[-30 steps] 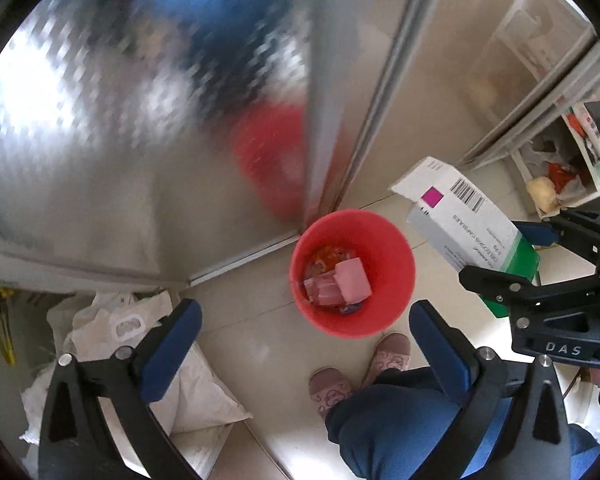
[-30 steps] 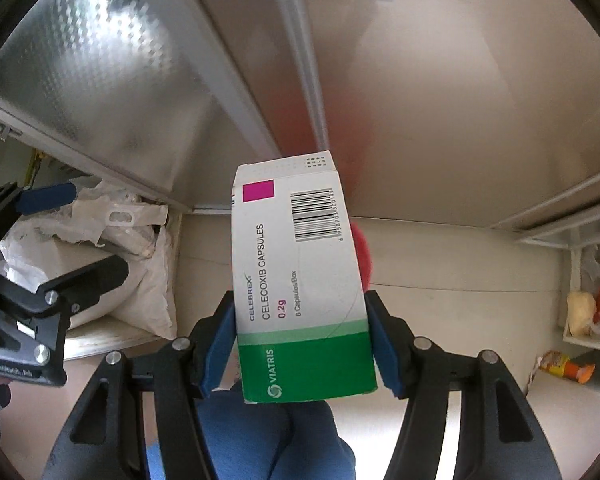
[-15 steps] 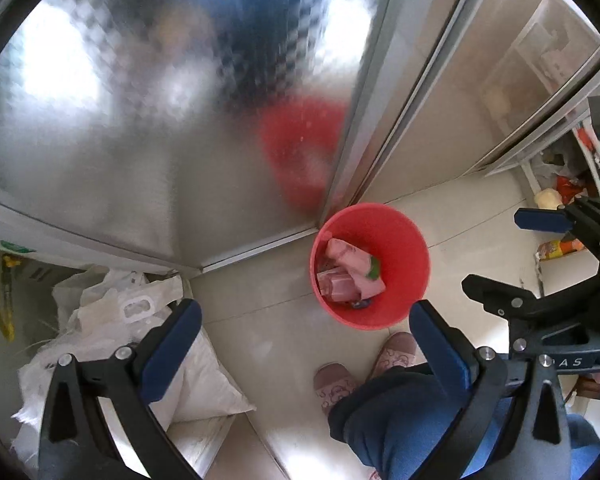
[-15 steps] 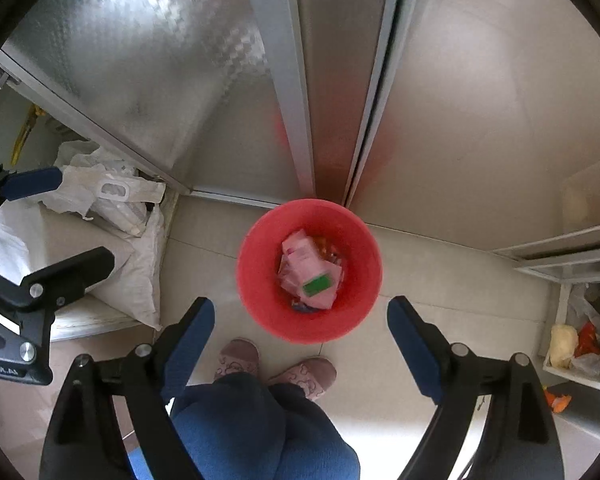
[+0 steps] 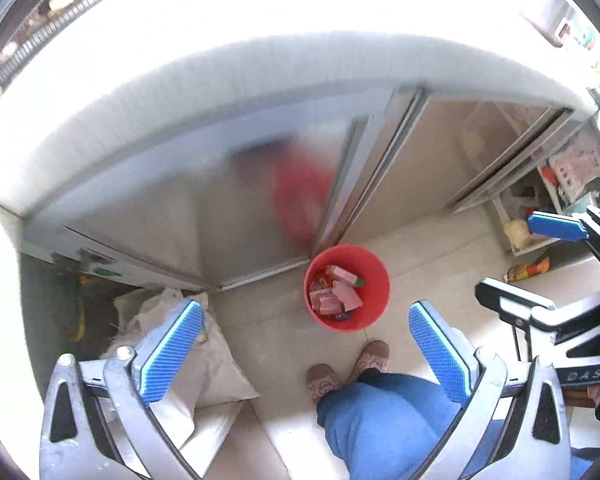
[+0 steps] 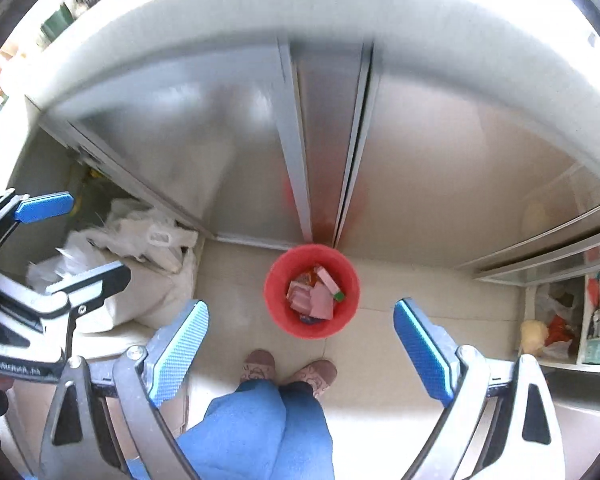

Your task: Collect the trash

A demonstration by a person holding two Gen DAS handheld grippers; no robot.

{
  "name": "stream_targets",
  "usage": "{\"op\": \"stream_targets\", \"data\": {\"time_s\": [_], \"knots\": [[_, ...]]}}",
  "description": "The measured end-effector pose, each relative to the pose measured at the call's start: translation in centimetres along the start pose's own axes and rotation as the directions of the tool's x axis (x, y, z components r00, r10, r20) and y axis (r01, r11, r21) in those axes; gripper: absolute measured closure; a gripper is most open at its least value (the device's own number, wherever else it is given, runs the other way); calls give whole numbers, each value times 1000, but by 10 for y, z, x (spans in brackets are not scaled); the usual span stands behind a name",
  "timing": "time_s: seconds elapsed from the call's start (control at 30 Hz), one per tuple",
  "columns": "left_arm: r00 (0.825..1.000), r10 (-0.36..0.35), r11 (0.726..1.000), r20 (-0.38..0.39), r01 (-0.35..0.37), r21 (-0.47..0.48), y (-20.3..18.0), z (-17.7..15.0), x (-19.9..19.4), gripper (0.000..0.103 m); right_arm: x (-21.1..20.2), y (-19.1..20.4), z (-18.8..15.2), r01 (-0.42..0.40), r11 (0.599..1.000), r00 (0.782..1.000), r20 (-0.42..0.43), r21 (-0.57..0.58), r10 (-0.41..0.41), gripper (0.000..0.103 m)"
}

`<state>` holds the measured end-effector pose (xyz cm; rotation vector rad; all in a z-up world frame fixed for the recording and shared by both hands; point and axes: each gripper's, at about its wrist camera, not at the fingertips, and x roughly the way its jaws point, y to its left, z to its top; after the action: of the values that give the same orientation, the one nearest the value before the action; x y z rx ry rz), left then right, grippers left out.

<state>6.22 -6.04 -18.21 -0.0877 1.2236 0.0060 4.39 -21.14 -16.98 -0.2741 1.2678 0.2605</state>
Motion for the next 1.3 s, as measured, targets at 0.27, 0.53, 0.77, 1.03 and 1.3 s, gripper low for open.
{"op": "stream_targets", "data": {"time_s": [0.27, 0.53, 0.77, 1.03, 1.3], "knots": [[995, -15, 999, 96, 11, 43, -3, 24, -79, 0, -76, -3, 10, 44, 998, 990, 130, 49, -50, 1], [990, -60, 987, 128, 39, 158, -4, 28, -122, 0, -116, 4, -1, 77, 983, 973, 204, 166, -111, 1], [981, -88, 964, 174, 40, 261, -8, 30, -165, 0, -151, 17, -14, 98, 967, 958, 242, 236, -156, 1], [960, -141, 955, 240, 68, 289, 3, 31, -202, 0, -185, 32, -10, 117, 955, 930, 308, 271, -202, 1], [962, -160, 952, 222, 91, 291, 17, 19, -193, 0, -182, 46, -15, 131, 950, 926, 308, 285, -220, 1]]}}
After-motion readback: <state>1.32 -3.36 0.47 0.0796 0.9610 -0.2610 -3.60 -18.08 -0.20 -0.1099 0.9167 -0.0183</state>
